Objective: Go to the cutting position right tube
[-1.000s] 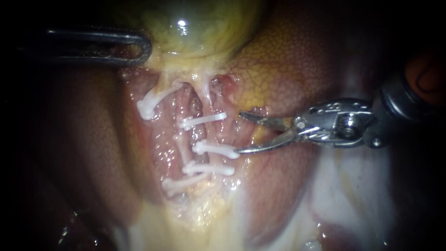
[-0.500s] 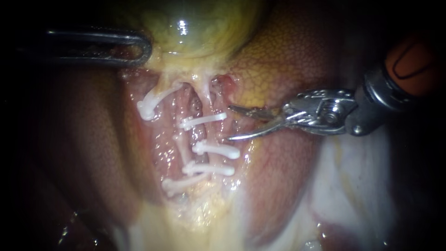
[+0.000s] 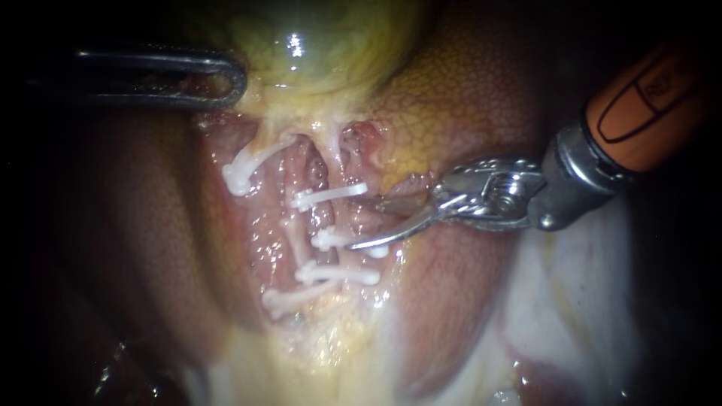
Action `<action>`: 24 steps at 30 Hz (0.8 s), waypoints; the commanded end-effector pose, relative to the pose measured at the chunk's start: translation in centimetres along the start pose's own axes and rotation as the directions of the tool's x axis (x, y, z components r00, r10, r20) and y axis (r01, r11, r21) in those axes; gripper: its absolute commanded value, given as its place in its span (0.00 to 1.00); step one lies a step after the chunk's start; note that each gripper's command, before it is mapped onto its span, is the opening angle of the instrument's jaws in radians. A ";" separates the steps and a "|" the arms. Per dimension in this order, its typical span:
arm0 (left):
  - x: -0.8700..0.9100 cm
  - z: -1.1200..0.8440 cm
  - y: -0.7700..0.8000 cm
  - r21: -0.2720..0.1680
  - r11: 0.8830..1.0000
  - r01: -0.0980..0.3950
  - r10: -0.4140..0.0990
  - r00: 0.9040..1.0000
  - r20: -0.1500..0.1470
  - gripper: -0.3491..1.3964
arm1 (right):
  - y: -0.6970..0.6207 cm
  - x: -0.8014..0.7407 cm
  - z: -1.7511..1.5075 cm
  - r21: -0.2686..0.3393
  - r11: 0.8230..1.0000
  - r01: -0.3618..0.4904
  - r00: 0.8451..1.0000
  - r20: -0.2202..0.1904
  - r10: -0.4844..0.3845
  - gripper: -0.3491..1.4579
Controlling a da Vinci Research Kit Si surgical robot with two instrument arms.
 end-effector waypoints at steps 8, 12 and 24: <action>0.01 0.02 -0.01 0.002 1.000 0.000 0.000 1.000 0.000 0.00 | 0.03 0.10 0.14 0.113 0.992 0.056 0.995 -0.089 -0.046 0.85; 0.01 0.02 -0.01 0.004 1.000 0.000 0.000 1.000 -0.001 0.00 | 0.06 0.13 0.21 0.175 0.982 0.078 0.989 -0.136 -0.054 0.84; 0.01 0.03 -0.01 0.004 1.000 0.000 0.000 1.000 -0.001 0.00 | 0.24 0.15 0.48 0.252 0.958 0.138 0.969 -0.234 -0.078 0.81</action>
